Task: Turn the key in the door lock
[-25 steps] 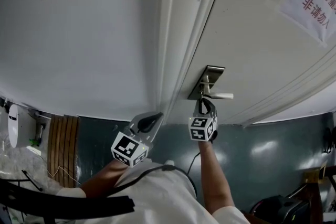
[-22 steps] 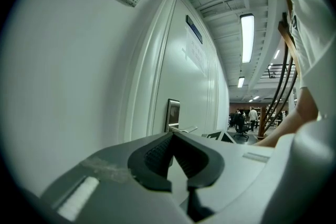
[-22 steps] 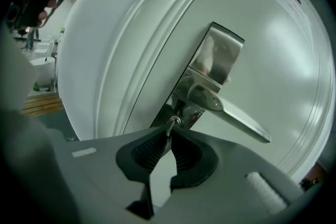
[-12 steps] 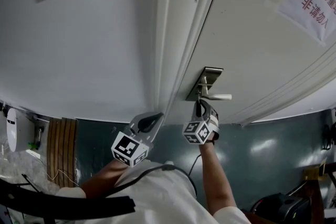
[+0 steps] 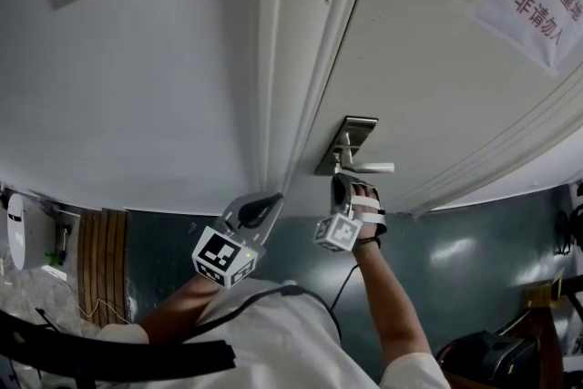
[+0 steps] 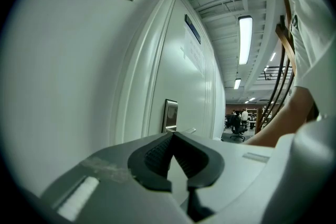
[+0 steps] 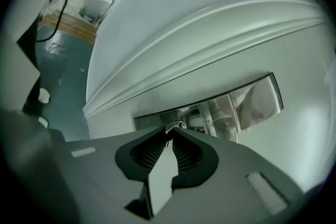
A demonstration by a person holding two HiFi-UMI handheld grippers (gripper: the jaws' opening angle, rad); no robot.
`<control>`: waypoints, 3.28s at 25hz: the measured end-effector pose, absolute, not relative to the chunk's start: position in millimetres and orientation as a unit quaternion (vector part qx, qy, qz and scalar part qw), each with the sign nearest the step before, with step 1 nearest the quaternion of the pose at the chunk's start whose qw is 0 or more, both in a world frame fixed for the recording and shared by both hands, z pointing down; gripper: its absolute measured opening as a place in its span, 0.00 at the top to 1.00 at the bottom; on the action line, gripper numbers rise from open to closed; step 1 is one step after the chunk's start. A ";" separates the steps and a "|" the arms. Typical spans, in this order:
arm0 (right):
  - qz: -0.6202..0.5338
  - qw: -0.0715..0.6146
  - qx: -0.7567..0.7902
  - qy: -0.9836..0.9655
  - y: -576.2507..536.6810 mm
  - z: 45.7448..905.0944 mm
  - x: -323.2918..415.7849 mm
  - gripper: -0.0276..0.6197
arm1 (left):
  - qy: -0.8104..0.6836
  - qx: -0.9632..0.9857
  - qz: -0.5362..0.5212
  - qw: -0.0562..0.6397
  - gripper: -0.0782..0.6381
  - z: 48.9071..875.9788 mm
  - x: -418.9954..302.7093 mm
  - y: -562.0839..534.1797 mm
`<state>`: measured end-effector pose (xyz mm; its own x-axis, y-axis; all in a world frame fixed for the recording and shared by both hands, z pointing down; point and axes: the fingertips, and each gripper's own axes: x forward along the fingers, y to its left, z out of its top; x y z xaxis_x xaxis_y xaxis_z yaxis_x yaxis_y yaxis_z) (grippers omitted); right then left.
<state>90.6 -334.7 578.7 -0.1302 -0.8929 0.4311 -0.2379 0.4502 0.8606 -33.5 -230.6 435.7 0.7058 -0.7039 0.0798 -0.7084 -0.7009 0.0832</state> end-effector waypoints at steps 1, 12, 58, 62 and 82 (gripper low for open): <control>-0.337 0.519 0.405 -0.673 -334.6 577.3 90.6 0.88 | -0.382 0.922 0.021 0.054 0.88 435.4 -32.0 -230.8; -0.465 0.577 0.307 -0.597 -334.8 573.8 90.3 0.86 | -0.375 0.925 0.020 0.057 0.88 437.2 -15.3 -223.7; 0.034 0.016 0.540 -0.841 -193.1 440.8 99.1 0.94 | -0.366 0.929 0.016 0.050 0.88 420.5 10.1 -184.5; 0.038 -0.008 0.541 -0.840 -175.0 428.5 95.3 0.94 | -0.362 0.931 0.012 0.050 0.88 418.0 7.3 -181.0; 0.062 -0.034 0.554 -0.830 -169.3 416.1 93.4 0.95 | -0.365 0.930 0.007 0.052 0.88 418.4 -4.8 -187.2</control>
<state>93.4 -169.3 416.1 -0.3849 -0.9229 0.0120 -0.9145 0.3796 -0.1403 -4.8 -187.2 418.4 0.7334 -0.6780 0.0500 -0.6793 -0.7281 0.0914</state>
